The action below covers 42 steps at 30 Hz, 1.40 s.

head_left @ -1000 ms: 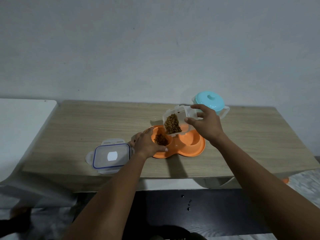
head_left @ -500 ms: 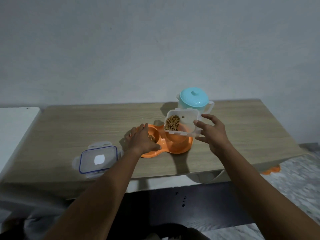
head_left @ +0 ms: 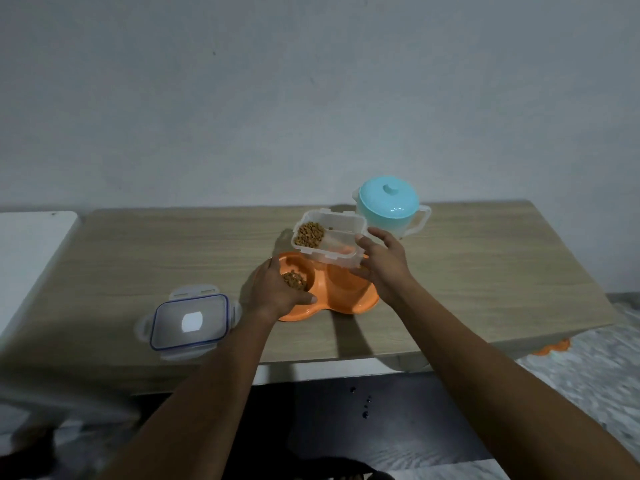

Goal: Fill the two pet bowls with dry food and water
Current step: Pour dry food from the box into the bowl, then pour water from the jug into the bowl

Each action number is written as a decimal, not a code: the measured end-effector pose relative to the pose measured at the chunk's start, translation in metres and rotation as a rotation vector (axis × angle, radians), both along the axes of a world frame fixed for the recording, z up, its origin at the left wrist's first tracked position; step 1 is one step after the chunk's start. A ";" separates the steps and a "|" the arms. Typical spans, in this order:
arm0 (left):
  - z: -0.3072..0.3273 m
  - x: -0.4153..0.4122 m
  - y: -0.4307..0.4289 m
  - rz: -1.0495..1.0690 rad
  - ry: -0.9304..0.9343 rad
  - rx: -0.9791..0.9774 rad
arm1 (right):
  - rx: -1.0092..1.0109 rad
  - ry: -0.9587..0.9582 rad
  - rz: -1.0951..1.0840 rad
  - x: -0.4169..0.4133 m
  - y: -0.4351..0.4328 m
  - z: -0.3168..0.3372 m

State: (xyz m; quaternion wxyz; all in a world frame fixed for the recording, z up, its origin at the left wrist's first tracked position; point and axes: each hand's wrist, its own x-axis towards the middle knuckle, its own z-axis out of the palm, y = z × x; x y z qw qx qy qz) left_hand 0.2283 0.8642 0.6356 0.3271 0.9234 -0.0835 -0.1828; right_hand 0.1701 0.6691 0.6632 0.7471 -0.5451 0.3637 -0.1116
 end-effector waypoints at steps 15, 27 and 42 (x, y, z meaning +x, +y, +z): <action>-0.011 0.014 -0.008 0.001 0.033 0.090 | -0.108 0.145 0.146 0.129 0.003 -0.062; 0.006 0.007 -0.030 -0.006 0.135 0.150 | -0.746 -0.127 -0.125 0.013 -0.001 0.011; 0.009 -0.003 -0.082 -0.126 0.015 0.364 | -0.617 0.229 0.024 0.039 -0.143 0.010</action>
